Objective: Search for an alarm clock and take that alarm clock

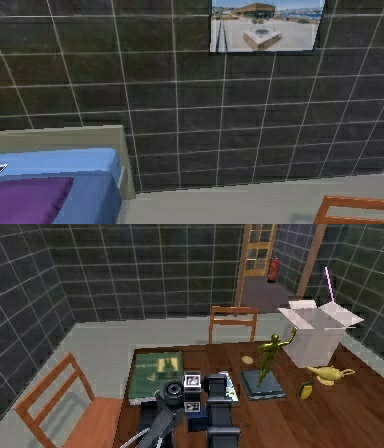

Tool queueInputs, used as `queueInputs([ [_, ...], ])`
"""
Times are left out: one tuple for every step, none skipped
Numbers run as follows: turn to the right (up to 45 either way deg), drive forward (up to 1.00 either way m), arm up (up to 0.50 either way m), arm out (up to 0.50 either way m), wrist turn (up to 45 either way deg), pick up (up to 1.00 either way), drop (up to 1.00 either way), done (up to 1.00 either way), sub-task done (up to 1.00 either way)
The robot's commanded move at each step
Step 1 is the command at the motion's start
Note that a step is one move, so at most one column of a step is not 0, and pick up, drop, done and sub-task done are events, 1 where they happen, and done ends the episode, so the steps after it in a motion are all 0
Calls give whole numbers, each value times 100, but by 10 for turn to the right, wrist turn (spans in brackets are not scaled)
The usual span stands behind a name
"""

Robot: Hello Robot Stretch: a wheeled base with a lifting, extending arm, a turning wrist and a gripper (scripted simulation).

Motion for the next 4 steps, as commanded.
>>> queueInputs([
  [0, 0, 0, 0, 450, 0, 0, 0, 0],
  [0, 0, 0, 0, 450, 0, 0, 0, 0],
  [0, 0, 0, 2, 0, 0, 0, 0, 0],
  [0, 0, 0, 0, 450, 0, 0, 0, 0],
])
